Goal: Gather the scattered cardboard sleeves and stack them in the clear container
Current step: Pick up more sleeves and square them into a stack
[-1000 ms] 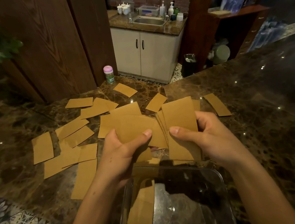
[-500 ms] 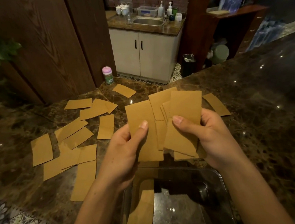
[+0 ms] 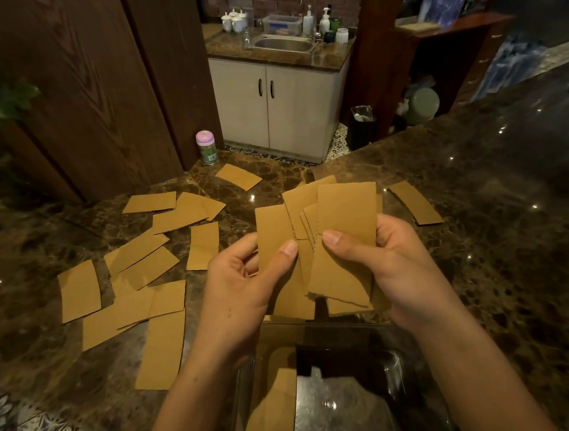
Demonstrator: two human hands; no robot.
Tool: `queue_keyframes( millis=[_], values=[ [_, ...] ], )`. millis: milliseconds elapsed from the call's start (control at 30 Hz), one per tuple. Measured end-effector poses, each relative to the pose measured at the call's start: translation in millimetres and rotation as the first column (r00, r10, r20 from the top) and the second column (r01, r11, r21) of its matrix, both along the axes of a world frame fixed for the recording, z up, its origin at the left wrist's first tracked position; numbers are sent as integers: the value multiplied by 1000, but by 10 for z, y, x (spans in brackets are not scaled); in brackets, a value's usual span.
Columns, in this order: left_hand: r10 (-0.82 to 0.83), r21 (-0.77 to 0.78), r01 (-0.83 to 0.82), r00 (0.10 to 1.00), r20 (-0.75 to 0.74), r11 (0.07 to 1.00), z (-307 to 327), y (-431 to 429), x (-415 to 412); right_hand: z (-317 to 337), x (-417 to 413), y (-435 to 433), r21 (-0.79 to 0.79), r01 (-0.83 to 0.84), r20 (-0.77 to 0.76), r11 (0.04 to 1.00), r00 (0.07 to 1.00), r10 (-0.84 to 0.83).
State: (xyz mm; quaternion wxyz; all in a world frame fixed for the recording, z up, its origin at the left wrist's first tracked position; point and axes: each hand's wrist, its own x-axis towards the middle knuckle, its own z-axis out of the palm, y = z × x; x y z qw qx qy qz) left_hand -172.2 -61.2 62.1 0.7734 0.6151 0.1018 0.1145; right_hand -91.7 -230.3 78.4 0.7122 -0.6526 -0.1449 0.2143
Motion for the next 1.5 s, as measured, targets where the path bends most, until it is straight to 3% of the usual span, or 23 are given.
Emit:
queue_keyframes(
  millis=[133, 233, 333, 433, 500, 733, 933, 1067, 1167, 1300, 1400, 1500],
  values=[
    [112, 140, -118, 992, 51, 983, -31, -51, 16, 10, -37, 36, -141, 135, 208, 981, 972, -104],
    [65, 243, -83, 995, 78, 966, -32, -119, 42, 10, -99, 81, -153, 203, 349, 967, 927, -139],
    [-43, 157, 41, 999, 12, 987, -10, -158, 41, 22, -147, 142, -7, 50, 179, 999, 983, -48],
    [-102, -48, 99, 994, -47, 994, 32, -186, 3, 5, -150, 182, 75, -31, 36, 997, 999, 28],
    [-112, -179, 99, 992, -62, 979, 44, -187, -11, -9, -149, 180, 64, -30, 14, 998, 999, 29],
    [-77, -292, 82, 997, 28, 953, 37, -94, -19, 14, -121, 89, 19, 3, 26, 1000, 1000, -3],
    [-155, -61, 155, 988, 8, 986, 5, -39, -40, 112, 22, -36, -66, -73, 62, 995, 995, 77],
    [43, -189, -40, 999, 14, 981, 13, 57, 6, 99, 51, -93, -35, -4, 75, 999, 997, 6],
    [194, -238, -182, 981, 28, 954, 12, 81, 62, 47, -8, -110, -148, -93, 75, 985, 992, 105],
    [253, -260, -234, 966, 42, 937, 1, 36, 99, -12, -102, -93, -259, -196, 103, 946, 968, 228],
    [256, -150, -247, 966, 40, 957, -36, 35, 105, 1, -91, -117, -123, -107, 99, 987, 988, 119],
    [123, 13, -124, 991, 45, 992, -33, 10, 92, -11, -73, -109, 29, -43, 39, 999, 998, 42]
  ],
)
